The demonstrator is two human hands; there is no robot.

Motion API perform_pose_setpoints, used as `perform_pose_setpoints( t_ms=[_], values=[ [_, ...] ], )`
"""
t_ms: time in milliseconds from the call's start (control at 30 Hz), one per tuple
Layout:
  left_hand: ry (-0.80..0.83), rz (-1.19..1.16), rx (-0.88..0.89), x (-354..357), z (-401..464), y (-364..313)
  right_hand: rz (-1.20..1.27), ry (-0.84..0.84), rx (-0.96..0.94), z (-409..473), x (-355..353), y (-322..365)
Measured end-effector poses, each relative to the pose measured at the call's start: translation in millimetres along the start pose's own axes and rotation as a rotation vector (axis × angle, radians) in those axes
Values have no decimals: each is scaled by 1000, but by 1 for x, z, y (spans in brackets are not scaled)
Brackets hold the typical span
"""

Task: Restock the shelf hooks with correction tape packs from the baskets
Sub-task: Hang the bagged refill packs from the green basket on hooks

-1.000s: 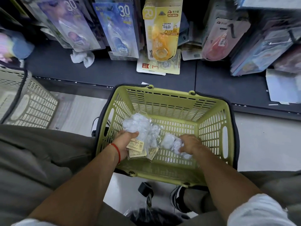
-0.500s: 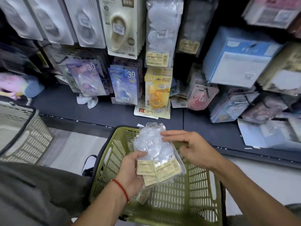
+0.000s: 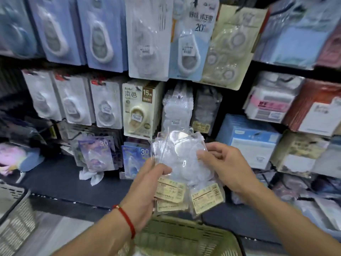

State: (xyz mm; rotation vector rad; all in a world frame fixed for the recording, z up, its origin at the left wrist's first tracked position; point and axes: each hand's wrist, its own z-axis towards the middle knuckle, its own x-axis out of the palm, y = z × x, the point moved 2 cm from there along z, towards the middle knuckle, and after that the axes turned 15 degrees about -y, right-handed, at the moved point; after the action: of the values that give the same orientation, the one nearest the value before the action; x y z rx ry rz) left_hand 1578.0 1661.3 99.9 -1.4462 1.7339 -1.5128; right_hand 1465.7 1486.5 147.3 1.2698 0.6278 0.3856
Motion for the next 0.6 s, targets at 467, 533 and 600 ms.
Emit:
perform_pose_setpoints(
  t_ms=[467,533,600],
  values=[
    [86,57,265,-2,52,-55,190,-441,-64,40,-22,24],
    [91,43,272,-1,52,-55,186,-443,-72,41,-22,23],
    [89,24,268,-1,54,-55,193,-435,-73,42,-22,23]
  ],
)
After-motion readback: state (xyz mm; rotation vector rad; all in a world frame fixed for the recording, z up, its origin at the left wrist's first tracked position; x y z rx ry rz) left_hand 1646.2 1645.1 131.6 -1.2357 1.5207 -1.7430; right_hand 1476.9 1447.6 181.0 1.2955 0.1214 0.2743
